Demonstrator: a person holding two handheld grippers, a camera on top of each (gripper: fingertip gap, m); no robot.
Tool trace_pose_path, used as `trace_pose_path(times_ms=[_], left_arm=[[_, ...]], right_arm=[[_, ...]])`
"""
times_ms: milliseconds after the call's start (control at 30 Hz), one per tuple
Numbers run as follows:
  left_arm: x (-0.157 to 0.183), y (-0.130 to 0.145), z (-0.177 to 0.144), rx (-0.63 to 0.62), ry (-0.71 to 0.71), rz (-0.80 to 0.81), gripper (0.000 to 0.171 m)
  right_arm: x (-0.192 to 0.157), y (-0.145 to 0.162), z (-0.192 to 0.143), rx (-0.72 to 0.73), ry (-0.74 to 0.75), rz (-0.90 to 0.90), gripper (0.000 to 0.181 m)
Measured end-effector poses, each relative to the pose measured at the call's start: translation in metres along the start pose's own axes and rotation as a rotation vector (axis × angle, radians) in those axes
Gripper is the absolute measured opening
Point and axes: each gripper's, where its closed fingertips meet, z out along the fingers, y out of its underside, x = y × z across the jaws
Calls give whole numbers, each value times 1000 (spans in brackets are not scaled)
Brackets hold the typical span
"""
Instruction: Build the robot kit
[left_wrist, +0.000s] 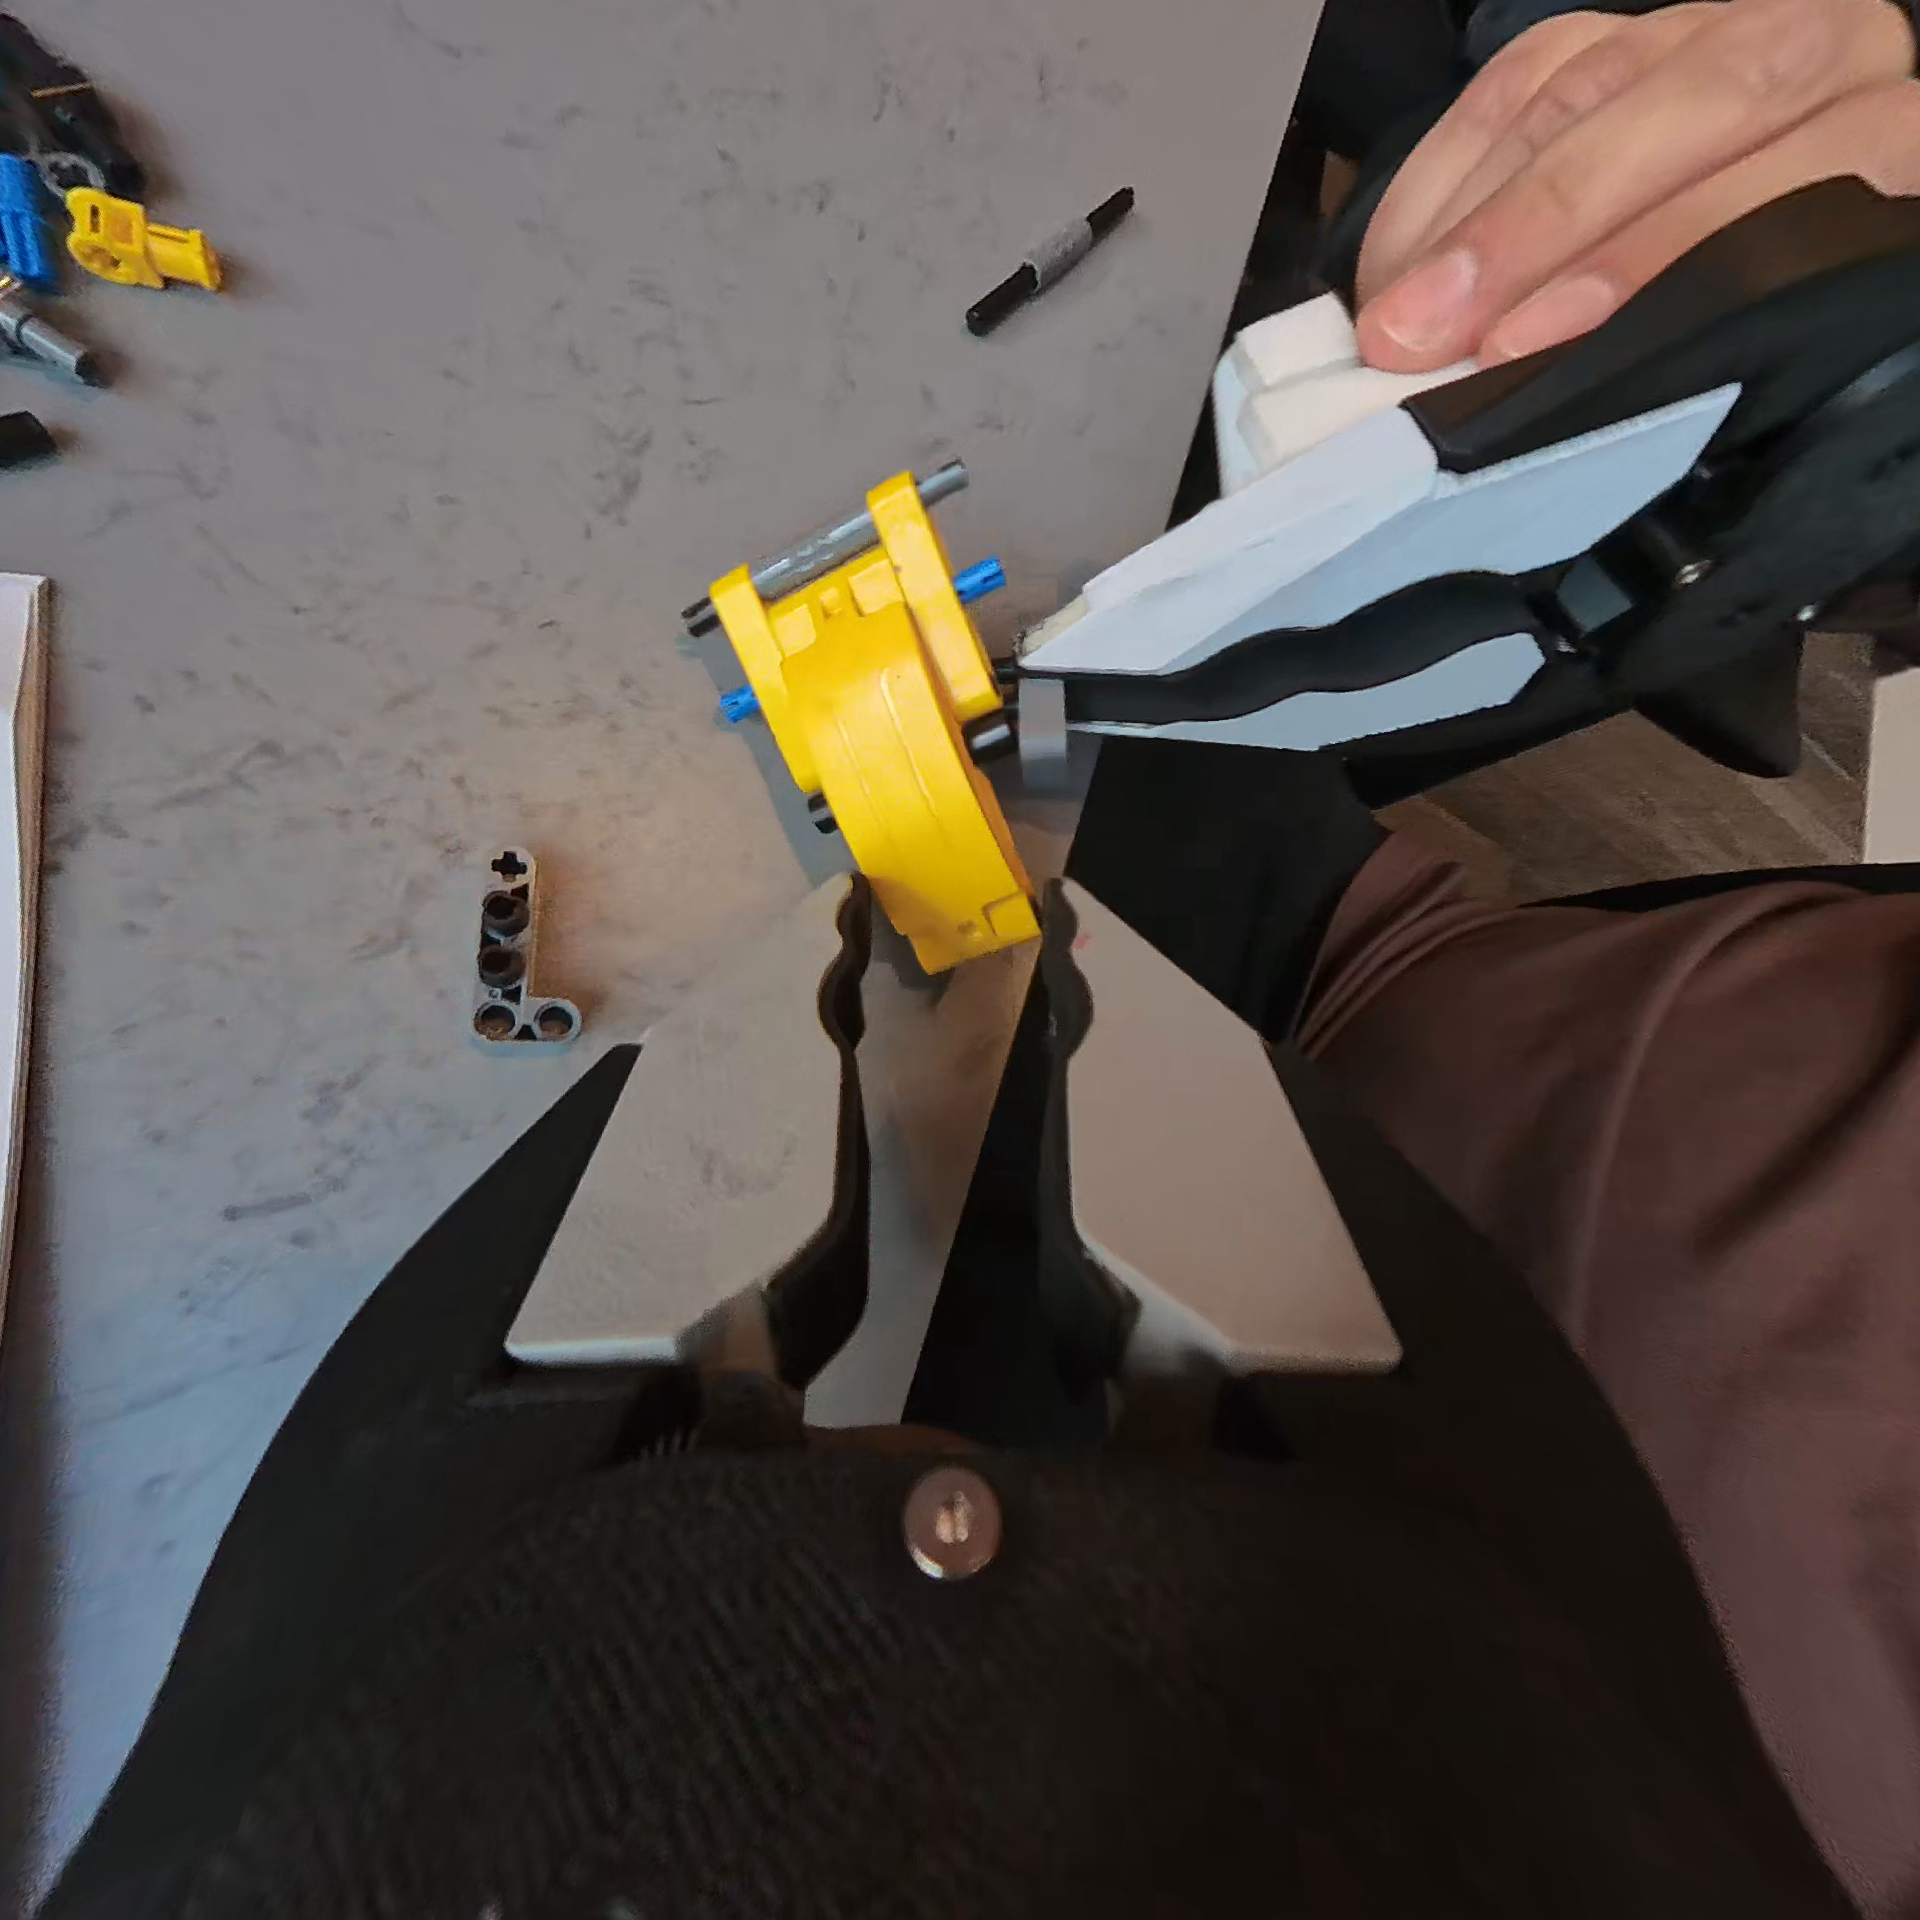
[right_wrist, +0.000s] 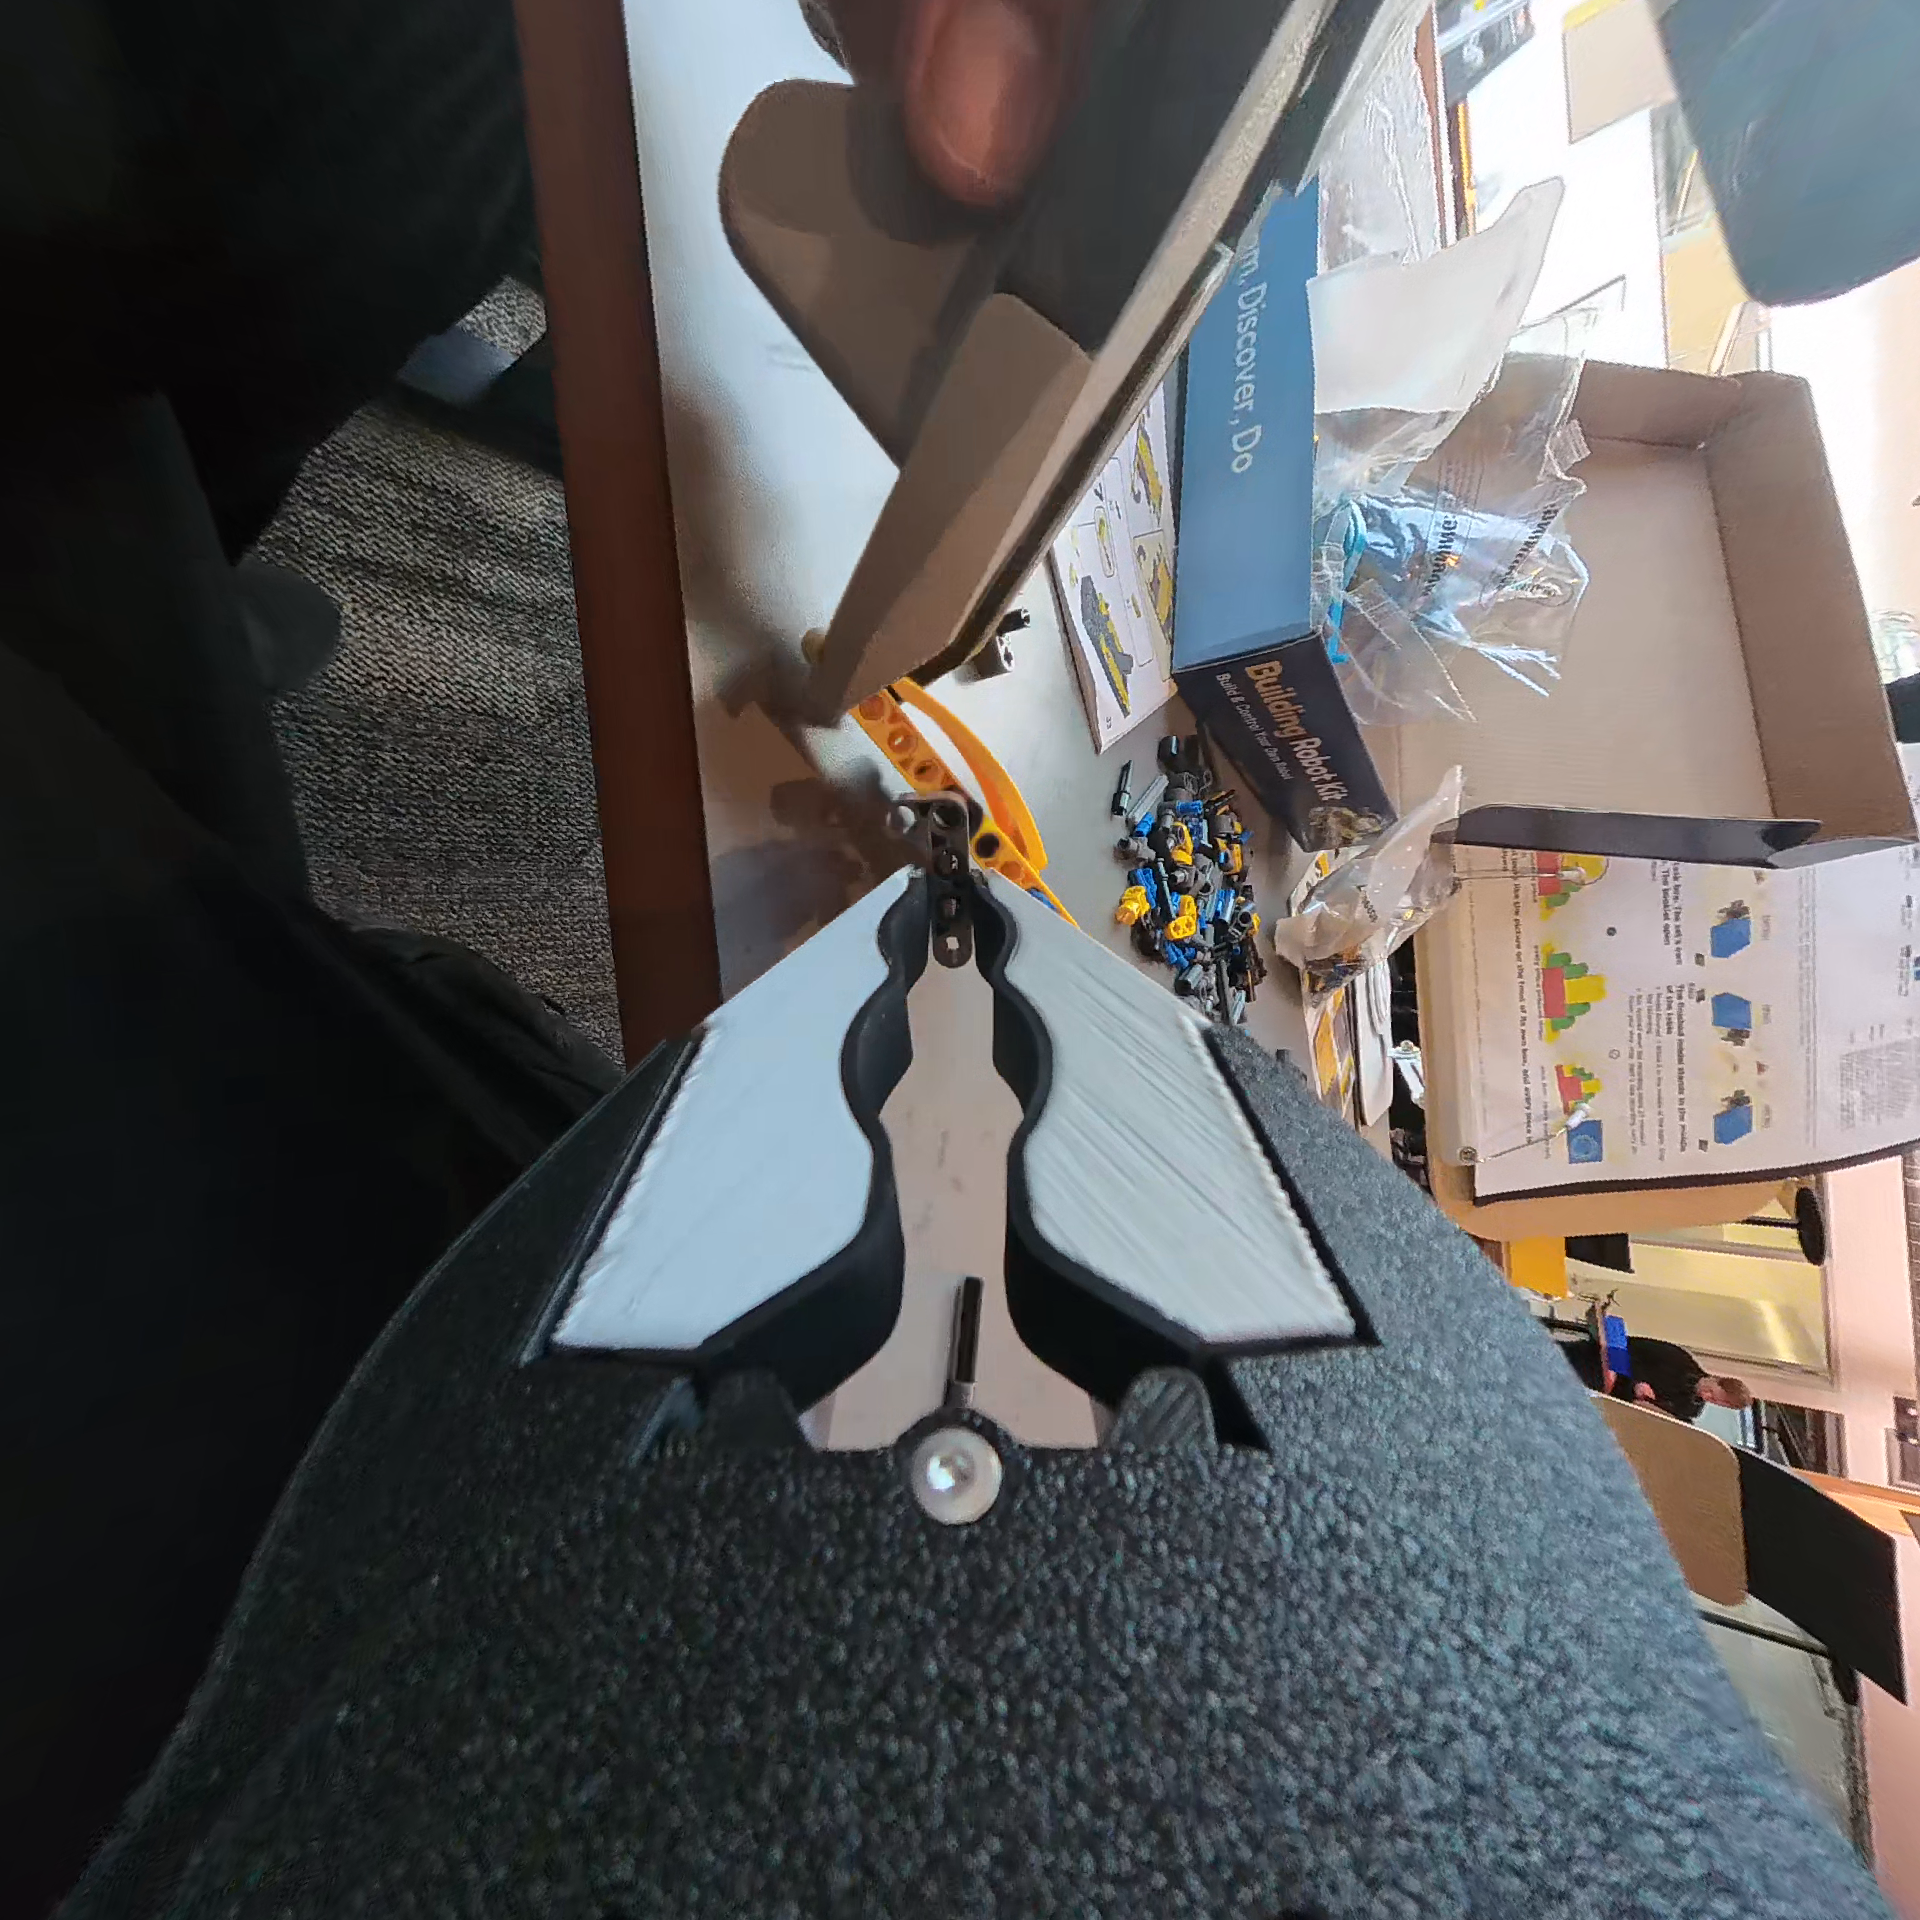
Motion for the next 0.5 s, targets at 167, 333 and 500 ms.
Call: trace_pose_path(times_ms=[167,333,500], left_arm=[[2,4,3,-19,-70,81,40],[-5,9,8,-30,-303,322,47],[0,10,15,8,-416,499,37]], right_arm=[[-4,1,3,-1,-21,6,7],[-2,-2,4,19,-28,42,7],[1,-5,3,40,-39,87,7]])
